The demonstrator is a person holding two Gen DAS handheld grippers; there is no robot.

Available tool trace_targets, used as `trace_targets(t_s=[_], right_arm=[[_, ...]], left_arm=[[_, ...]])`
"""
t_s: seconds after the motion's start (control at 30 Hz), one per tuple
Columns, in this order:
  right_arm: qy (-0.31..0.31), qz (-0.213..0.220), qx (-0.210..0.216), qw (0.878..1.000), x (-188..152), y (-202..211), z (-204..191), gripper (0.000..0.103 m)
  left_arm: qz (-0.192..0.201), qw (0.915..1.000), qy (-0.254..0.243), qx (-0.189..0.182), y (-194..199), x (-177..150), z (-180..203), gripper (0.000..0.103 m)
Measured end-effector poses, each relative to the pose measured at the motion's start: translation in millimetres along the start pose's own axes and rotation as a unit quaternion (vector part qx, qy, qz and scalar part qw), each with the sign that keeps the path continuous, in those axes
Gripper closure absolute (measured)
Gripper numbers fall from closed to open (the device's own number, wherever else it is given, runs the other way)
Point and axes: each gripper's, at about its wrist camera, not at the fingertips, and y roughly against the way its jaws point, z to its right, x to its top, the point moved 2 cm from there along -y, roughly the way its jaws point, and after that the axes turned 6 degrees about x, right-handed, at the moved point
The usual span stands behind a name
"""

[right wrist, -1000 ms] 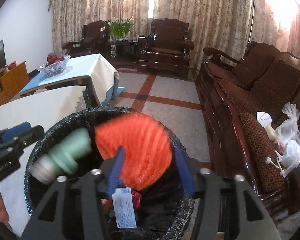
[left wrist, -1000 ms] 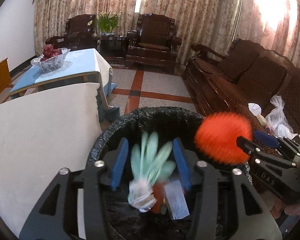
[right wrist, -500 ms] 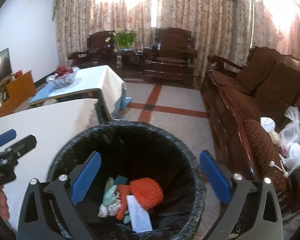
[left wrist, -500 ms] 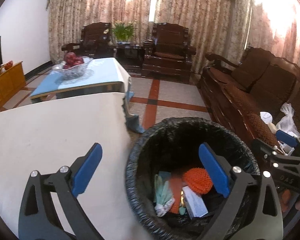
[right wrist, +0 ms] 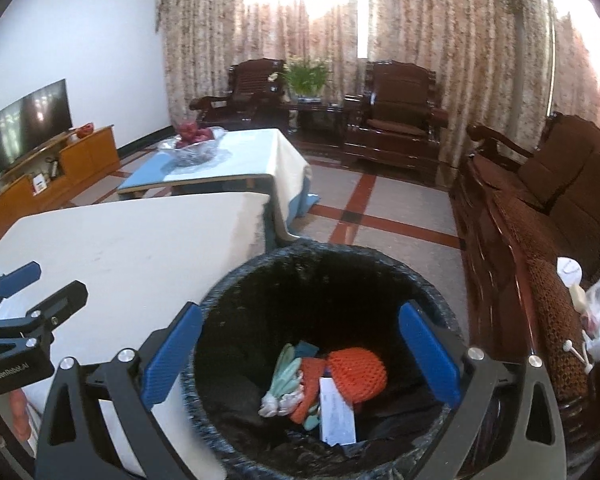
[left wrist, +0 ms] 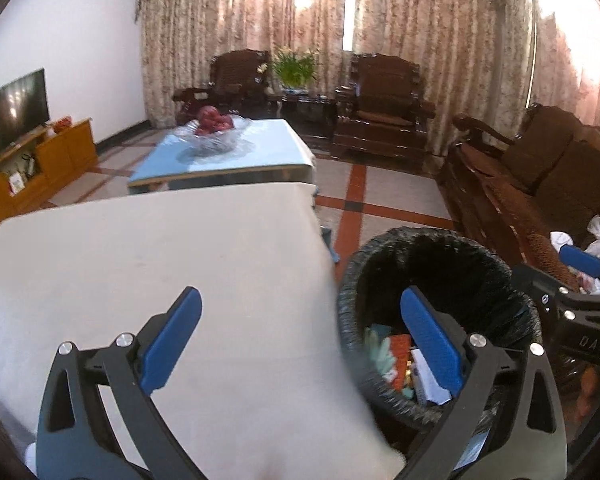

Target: Collect trash

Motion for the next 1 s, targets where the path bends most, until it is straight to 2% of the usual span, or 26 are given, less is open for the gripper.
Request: trace_targets(t_s=[0.27, 0.5, 1.0], right_arm=[[0.023, 0.002, 0.019, 1.000, 3.7, 19.7, -35.0, 0.006], [0.028, 0.007, 0.031, 0.999, 4.8, 33.8, -55.6, 0.006], [0.016, 0.035, 0.032, 0.999, 12.7, 64.3, -61.1, 0.006]], left_arm=[[0.003, 0.9998, 0.013, 0.015, 35.3, -2.4, -24.0, 0.006], [0.021, 0.9992, 0.014, 0.032, 61.8, 1.5, -38.1, 0.006], [0.045, 0.9974, 0.028, 0.049, 97.6, 6.0, -59.7, 0.006]])
